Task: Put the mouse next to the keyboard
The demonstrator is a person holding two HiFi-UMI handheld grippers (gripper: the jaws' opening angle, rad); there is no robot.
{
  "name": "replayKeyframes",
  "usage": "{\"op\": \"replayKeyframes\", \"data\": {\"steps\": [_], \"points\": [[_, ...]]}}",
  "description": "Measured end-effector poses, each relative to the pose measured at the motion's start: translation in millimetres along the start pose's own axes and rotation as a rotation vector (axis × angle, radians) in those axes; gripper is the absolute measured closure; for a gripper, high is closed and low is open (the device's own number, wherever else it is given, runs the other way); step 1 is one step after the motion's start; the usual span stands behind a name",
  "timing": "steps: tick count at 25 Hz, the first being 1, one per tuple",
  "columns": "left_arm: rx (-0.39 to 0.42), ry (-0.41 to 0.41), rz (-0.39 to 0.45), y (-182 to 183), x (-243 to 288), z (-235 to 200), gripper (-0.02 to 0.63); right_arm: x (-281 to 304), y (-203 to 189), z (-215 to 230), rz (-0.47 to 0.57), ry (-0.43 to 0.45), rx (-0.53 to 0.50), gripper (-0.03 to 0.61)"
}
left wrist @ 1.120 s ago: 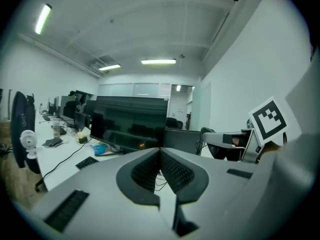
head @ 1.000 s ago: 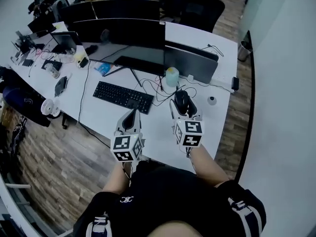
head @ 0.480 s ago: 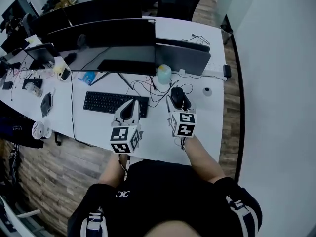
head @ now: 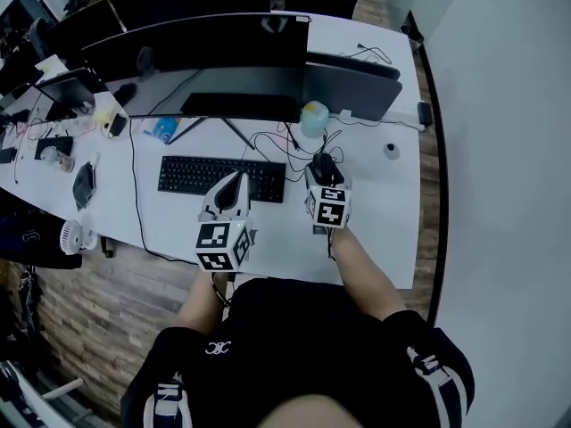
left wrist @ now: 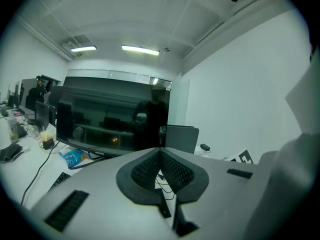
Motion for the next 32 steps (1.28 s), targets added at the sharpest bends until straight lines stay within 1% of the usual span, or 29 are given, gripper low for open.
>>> {"op": "replayKeyframes", "data": {"steps": [5,12,19,24,27,28,30,32], "points": [[0.009,-0.032,-0.017,-10,4,-23,0.601,18,-26,-6,-0.051,-0.047,0.02,0.278],[0.036,-0.087,-0.019,-15,11,-32,0.601,30,-72,-9,-0.15,-0.104,0.05,0.278],[0.027,-0.091,-0.023,-21,10,-51,0.601,45,-111,-14,-0.252,-0.139,0.051,0.278],[0.02,-0.087,-0.028,-28,8,-60,0.6,50,-127,-15,-0.328,-0.161,0.048,0.278],[0.019,-0.097,-0.027,-29,6,-57,0.601,45,-128,-15,-0.377,-0.175,0.056,0.27],[0.021,-0.104,-0.025,-29,6,-55,0.601,42,-127,-14,-0.378,-0.183,0.048,0.263],[0.024,-0.116,-0.017,-27,5,-53,0.601,39,-121,-12,-0.353,-0.184,0.044,0.226],[0.026,-0.123,-0.007,-26,2,-52,0.601,36,-108,-15,-0.284,-0.158,0.062,0.224]]}}
Point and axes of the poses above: the fingertips, and each gripper's own axes: x forward along the fingers, z to its right, y out of its top, the point moved 5 cm from there along -x, backward along the fingers, and after that the axes turned 7 degrees about x, right-handed, at the moved point
